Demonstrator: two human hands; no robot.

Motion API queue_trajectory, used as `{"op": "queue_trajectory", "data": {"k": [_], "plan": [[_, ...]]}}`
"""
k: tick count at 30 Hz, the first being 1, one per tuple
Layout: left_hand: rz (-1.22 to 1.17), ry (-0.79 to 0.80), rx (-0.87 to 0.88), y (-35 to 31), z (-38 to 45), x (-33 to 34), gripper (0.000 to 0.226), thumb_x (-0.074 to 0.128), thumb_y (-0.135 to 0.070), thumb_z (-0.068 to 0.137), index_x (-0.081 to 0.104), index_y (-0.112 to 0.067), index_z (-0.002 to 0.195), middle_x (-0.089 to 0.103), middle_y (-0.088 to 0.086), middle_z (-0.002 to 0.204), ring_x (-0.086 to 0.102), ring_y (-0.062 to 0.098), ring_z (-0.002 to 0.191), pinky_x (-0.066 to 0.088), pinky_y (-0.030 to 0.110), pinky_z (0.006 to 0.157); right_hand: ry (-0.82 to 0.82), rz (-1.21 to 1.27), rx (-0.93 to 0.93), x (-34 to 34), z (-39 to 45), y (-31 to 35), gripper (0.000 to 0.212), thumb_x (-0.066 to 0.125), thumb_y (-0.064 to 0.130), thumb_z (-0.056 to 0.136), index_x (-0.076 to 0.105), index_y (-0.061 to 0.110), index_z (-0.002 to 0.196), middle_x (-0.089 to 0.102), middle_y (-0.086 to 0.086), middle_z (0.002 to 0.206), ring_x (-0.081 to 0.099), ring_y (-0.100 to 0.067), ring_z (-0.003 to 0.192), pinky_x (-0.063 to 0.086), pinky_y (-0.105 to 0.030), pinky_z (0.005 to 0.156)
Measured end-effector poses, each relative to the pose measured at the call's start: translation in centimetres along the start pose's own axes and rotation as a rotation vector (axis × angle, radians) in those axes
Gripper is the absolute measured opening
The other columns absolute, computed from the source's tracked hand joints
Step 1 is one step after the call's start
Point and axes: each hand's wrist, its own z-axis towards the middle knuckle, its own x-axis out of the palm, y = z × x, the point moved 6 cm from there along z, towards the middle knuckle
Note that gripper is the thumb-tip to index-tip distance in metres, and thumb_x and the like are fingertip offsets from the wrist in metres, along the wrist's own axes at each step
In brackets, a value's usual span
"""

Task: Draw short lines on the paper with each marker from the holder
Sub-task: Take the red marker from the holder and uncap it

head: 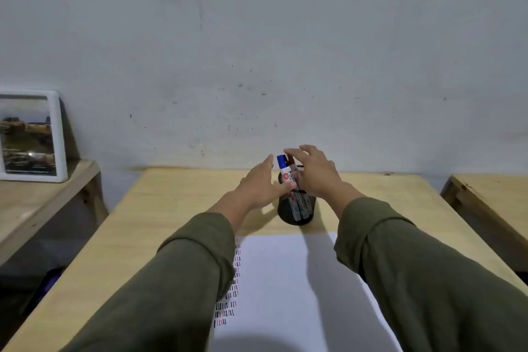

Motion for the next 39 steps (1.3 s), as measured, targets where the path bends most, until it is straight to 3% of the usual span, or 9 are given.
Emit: {"op": "queue_trajectory", "data": {"k": [5, 10, 16, 22, 26, 29, 31, 35, 39], "plan": [[-0.077, 0.052, 0.033, -0.6, -0.1, 0.1, 0.066, 0.057, -0.043, 0.087, 0.03, -0.023, 0.145, 0.041, 0.002, 0.149, 0.038, 0.023, 0.136, 0.029, 0.027, 0.1, -0.039, 0.03, 0.001, -0.4, 0.5, -0.6, 0.054, 0.053, 0.011, 0.088, 0.042, 0.031, 0.136, 0.042, -0.005, 0.142, 0.034, -0.025, 0.133, 0.03, -0.045, 0.101], [-0.021, 0.072, 0.052, -0.5, 0.0, 0.5, 0.057, 0.049, -0.045, 0.091, 0.037, -0.026, 0.143, 0.048, 0.0, 0.145, 0.043, 0.022, 0.132, 0.033, 0.031, 0.102, -0.099, 0.072, -0.011, -1.1, 0.3, -0.8, 0.043, 0.054, 0.009, 0.087, 0.047, 0.025, 0.126, 0.063, -0.005, 0.12, 0.05, -0.028, 0.118, 0.04, -0.044, 0.094], [-0.038, 0.055, 0.035, -0.4, -0.1, 0.7, 0.054, 0.049, -0.044, 0.091, 0.039, -0.027, 0.141, 0.05, -0.001, 0.143, 0.044, 0.02, 0.133, 0.032, 0.029, 0.101, -0.138, 0.139, -0.019, -1.0, -1.1, -0.8, 0.046, 0.052, 0.001, 0.084, 0.045, 0.023, 0.125, 0.065, -0.01, 0.102, 0.054, -0.031, 0.102, 0.044, -0.046, 0.087], [-0.021, 0.037, 0.016, -0.7, -0.4, 0.7, 0.059, 0.05, -0.045, 0.09, 0.037, -0.021, 0.143, 0.047, 0.003, 0.145, 0.04, 0.022, 0.135, 0.031, 0.029, 0.104, -0.226, 0.38, -0.011, -2.9, -2.0, -0.7, 0.049, 0.054, 0.004, 0.088, 0.039, 0.026, 0.13, 0.061, -0.007, 0.099, 0.054, -0.022, 0.083, 0.038, -0.023, 0.062], [0.078, -0.155, -0.017, -1.0, -0.6, -1.1, 0.067, 0.038, -0.054, 0.092, 0.034, -0.012, 0.144, 0.037, 0.008, 0.152, 0.031, 0.024, 0.141, 0.027, 0.044, 0.115, -0.416, 0.57, -0.017, -7.1, -2.4, 0.0, 0.048, 0.055, 0.003, 0.088, 0.04, 0.025, 0.128, 0.057, -0.006, 0.095, 0.061, -0.02, 0.083, 0.043, -0.02, 0.068], [-0.02, -0.352, 0.084, -3.4, -1.3, -3.7, 0.052, 0.038, -0.044, 0.095, 0.045, -0.014, 0.137, 0.046, 0.006, 0.145, 0.038, 0.022, 0.136, 0.029, 0.04, 0.113, -0.507, 0.689, -0.014, -9.6, -2.9, 0.3, 0.048, 0.058, 0.003, 0.086, 0.04, 0.025, 0.125, 0.06, -0.009, 0.094, 0.063, -0.015, 0.073, 0.044, -0.005, 0.059], [-0.118, -0.427, 0.169, -5.7, -2.3, -5.2, 0.043, 0.04, -0.037, 0.097, 0.05, -0.014, 0.132, 0.052, 0.004, 0.139, 0.044, 0.019, 0.131, 0.031, 0.031, 0.108, -0.505, 0.733, -0.03, -10.4, -3.5, 0.7, 0.046, 0.062, 0.007, 0.084, 0.041, 0.026, 0.12, 0.066, -0.011, 0.093, 0.065, -0.017, 0.074, 0.048, -0.01, 0.066], [-0.392, -0.476, 0.207, -9.0, -4.2, -6.7, 0.034, 0.045, -0.029, 0.096, 0.056, -0.016, 0.126, 0.062, -0.003, 0.123, 0.054, 0.01, 0.114, 0.036, 0.02, 0.094, -0.385, 0.783, -0.051, -9.6, -5.2, 1.6, 0.04, 0.067, 0.014, 0.082, 0.044, 0.026, 0.112, 0.073, -0.005, 0.088, 0.07, -0.02, 0.082, 0.053, -0.034, 0.085], [-0.543, -0.415, 0.18, -9.3, -5.5, -6.1, 0.024, 0.052, -0.023, 0.093, 0.064, -0.021, 0.114, 0.068, -0.006, 0.099, 0.059, 0.008, 0.094, 0.045, 0.016, 0.085, -0.289, 0.864, -0.065, -8.7, -7.3, 2.3, 0.033, 0.069, 0.016, 0.082, 0.048, 0.02, 0.108, 0.074, -0.009, 0.091, 0.072, -0.024, 0.082, 0.056, -0.04, 0.083]]}}
